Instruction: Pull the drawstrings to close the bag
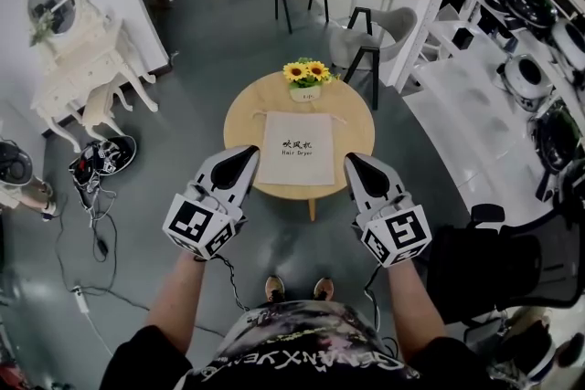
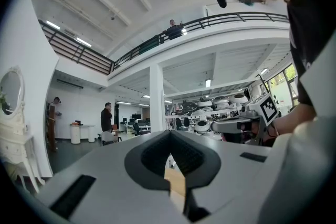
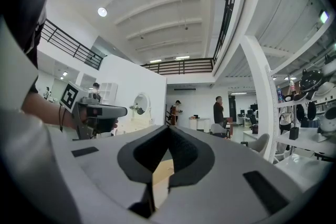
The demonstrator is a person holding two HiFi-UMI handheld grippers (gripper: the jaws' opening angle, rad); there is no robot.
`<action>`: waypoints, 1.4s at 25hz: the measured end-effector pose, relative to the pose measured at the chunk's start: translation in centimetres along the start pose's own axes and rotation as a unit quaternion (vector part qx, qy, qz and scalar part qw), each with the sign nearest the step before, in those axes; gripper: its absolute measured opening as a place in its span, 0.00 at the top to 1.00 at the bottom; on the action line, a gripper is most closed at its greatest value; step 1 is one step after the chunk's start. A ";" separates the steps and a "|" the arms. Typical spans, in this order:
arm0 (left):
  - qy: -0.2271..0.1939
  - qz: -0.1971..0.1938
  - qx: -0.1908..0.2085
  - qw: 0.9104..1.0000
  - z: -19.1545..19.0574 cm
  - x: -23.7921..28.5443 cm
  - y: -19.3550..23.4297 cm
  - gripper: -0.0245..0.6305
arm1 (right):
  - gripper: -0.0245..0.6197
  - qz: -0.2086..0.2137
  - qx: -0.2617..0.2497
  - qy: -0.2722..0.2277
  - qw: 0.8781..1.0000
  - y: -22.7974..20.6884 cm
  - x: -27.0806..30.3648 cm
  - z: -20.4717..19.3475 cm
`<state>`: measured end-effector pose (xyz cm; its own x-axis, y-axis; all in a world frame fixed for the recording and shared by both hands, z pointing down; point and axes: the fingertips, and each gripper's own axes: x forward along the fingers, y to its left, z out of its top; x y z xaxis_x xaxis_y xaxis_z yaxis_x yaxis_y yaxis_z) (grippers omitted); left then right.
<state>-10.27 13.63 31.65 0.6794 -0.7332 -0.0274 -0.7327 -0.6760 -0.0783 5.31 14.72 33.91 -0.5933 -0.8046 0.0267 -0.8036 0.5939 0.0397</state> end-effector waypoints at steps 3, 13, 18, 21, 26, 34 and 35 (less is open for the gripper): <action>0.002 0.004 0.000 1.000 -0.1 0.0 0.2 0.94 | 0.96 -0.001 0.000 0.002 1.000 -0.1 0.1 -0.1; 0.012 0.011 0.002 1.000 -0.6 0.3 0.7 0.94 | 0.95 -0.005 -0.005 0.004 1.000 -0.3 0.3 -0.2; 0.012 0.016 0.003 1.000 -1.0 0.7 1.1 0.94 | 0.95 -0.004 -0.007 0.004 1.000 -0.5 0.6 -0.3; 0.011 0.016 0.000 1.000 -1.2 0.8 1.3 0.94 | 0.94 -0.003 -0.007 0.004 1.000 -0.5 0.8 -0.4; 0.013 0.009 0.001 1.000 -1.5 1.1 1.0 0.91 | 0.91 0.000 -0.006 0.004 1.000 -0.5 0.9 -0.4; 0.014 -0.001 0.004 1.000 -1.7 1.6 0.9 0.82 | 0.86 0.004 -0.002 0.004 1.000 -0.7 1.0 -0.6; 0.014 -0.004 0.005 1.000 -1.7 1.7 0.8 0.80 | 0.85 0.004 -0.002 0.004 1.000 -0.7 1.0 -0.6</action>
<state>-9.82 11.72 33.21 0.6831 -0.7304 0.0014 -0.7274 -0.6805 -0.0886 5.31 13.45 34.49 -0.5997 -0.7995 0.0350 -0.7983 0.6007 0.0426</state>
